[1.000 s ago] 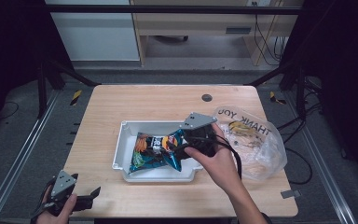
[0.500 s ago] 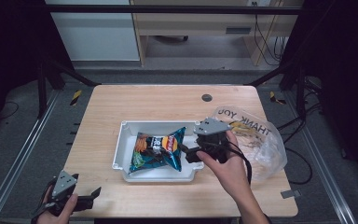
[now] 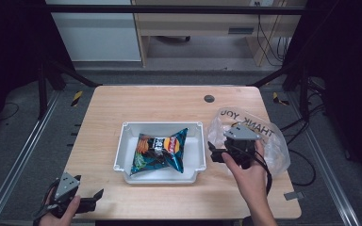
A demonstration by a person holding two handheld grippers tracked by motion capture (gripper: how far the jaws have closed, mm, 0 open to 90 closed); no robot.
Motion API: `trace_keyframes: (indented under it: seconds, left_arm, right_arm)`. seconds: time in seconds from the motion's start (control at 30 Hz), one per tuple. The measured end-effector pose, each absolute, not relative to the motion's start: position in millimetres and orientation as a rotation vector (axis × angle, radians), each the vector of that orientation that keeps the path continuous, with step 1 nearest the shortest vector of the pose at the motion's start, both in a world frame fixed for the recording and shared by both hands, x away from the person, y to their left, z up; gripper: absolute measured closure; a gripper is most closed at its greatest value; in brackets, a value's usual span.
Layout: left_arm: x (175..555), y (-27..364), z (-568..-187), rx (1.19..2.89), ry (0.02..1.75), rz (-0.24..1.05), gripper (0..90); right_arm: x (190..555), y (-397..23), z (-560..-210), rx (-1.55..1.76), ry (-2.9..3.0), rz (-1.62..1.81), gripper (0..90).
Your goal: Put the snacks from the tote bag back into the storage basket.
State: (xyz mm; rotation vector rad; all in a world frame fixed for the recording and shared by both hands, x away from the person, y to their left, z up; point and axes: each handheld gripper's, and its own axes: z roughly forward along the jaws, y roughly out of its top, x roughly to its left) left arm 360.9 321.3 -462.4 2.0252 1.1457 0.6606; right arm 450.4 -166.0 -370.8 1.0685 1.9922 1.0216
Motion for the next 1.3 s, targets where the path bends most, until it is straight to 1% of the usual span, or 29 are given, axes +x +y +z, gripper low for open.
trace_keyframes:
  seconds: [0.27, 0.6, 0.87, 1.3]
  left_arm:
    - [360.9, 317.7, -463.0, 2.044, 1.131, 0.660, 3.5]
    - [361.2, 316.9, -463.7, 2.049, 1.132, 0.661, 3.5]
    - [361.3, 316.5, -464.6, 2.058, 1.130, 0.654, 3.5]
    - [361.5, 317.0, -464.7, 2.057, 1.133, 0.656, 3.5]
  right_arm:
    - [451.1, -191.4, -393.1, 1.138, 2.007, 0.953, 7.3]
    - [453.8, -211.5, -418.8, 1.203, 2.032, 0.887, 7.7]
    - [453.9, -217.1, -440.1, 1.246, 2.097, 0.839, 7.5]
    - [449.8, -213.1, -460.7, 1.215, 2.179, 0.802, 7.1]
